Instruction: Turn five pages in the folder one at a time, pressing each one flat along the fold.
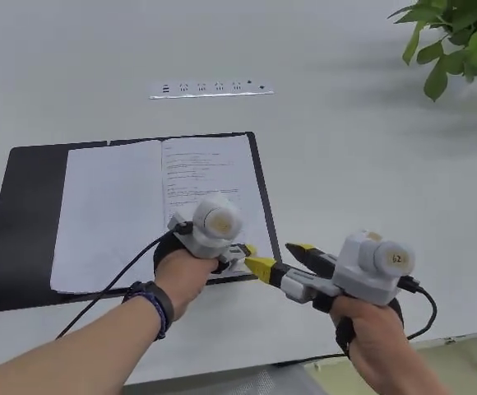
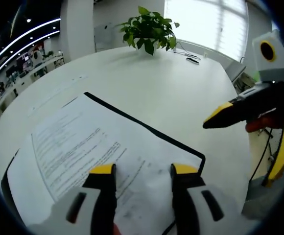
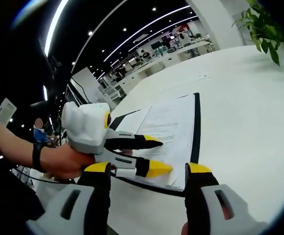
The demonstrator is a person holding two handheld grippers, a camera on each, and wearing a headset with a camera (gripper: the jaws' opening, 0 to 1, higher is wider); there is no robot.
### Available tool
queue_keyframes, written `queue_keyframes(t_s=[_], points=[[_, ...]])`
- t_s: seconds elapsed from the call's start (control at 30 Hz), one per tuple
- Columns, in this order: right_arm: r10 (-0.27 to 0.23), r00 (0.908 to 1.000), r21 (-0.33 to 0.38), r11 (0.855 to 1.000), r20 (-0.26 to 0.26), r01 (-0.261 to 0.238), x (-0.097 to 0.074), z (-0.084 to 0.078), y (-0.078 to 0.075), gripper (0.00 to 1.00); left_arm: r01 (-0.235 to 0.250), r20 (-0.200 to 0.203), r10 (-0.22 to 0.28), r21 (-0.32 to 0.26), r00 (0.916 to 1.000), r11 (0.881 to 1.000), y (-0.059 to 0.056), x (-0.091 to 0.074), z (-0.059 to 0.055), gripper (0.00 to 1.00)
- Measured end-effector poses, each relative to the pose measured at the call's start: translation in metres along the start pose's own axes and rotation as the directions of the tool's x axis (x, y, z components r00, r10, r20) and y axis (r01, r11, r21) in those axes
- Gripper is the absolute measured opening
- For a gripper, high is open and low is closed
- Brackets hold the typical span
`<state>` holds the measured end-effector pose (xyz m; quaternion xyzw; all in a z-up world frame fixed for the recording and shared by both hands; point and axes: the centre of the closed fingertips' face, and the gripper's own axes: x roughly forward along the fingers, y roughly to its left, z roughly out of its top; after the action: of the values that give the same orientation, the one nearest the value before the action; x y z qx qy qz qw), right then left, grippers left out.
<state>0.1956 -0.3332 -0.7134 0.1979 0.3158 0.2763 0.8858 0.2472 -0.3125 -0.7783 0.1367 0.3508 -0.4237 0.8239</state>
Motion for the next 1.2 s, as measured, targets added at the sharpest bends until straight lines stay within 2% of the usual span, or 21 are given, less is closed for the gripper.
queue_keyframes(t_s=[0.13, 0.27, 0.5, 0.6, 0.73, 0.87, 1.0, 1.2], points=[[0.009, 1.0000, 0.008, 1.000, -0.003, -0.008, 0.013, 0.004, -0.006, 0.59, -0.009, 0.016, 0.010, -0.045, 0.9998, 0.999, 0.006, -0.003, -0.001, 0.37], [0.018, 0.9998, 0.033, 0.999, 0.010, -0.018, 0.024, 0.011, -0.014, 0.58, -0.011, 0.021, 0.013, -0.063, 0.9997, 0.998, 0.009, -0.006, -0.003, 0.31], [0.045, 0.9988, 0.057, 0.997, 0.021, -0.046, 0.046, 0.021, -0.023, 0.56, -0.006, 0.034, 0.009, -0.103, 0.9994, 0.995, 0.009, -0.010, -0.006, 0.30], [0.060, 0.9974, 0.110, 0.992, 0.040, -0.064, 0.057, 0.024, -0.026, 0.55, -0.010, 0.036, 0.014, -0.108, 0.9992, 0.994, 0.008, -0.013, -0.010, 0.29], [0.087, 0.9961, 0.110, 0.990, 0.011, -0.088, 0.067, 0.018, -0.024, 0.51, -0.013, 0.029, 0.017, -0.115, 0.9994, 0.993, 0.008, -0.016, -0.013, 0.31], [0.091, 0.9953, 0.161, 0.982, 0.034, -0.095, 0.065, 0.016, -0.023, 0.46, 0.000, 0.018, 0.003, -0.145, 0.9998, 0.989, 0.004, -0.023, -0.017, 0.36], [0.090, 0.9945, 0.167, 0.981, 0.053, -0.098, 0.060, 0.017, -0.023, 0.41, 0.006, 0.007, -0.005, -0.180, 1.0000, 0.984, 0.003, -0.030, -0.021, 0.41], [0.092, 0.9926, 0.197, 0.975, 0.079, -0.106, 0.055, 0.019, -0.023, 0.27, -0.001, 0.035, 0.009, -0.230, 0.9994, 0.973, 0.005, -0.045, -0.019, 0.48]])
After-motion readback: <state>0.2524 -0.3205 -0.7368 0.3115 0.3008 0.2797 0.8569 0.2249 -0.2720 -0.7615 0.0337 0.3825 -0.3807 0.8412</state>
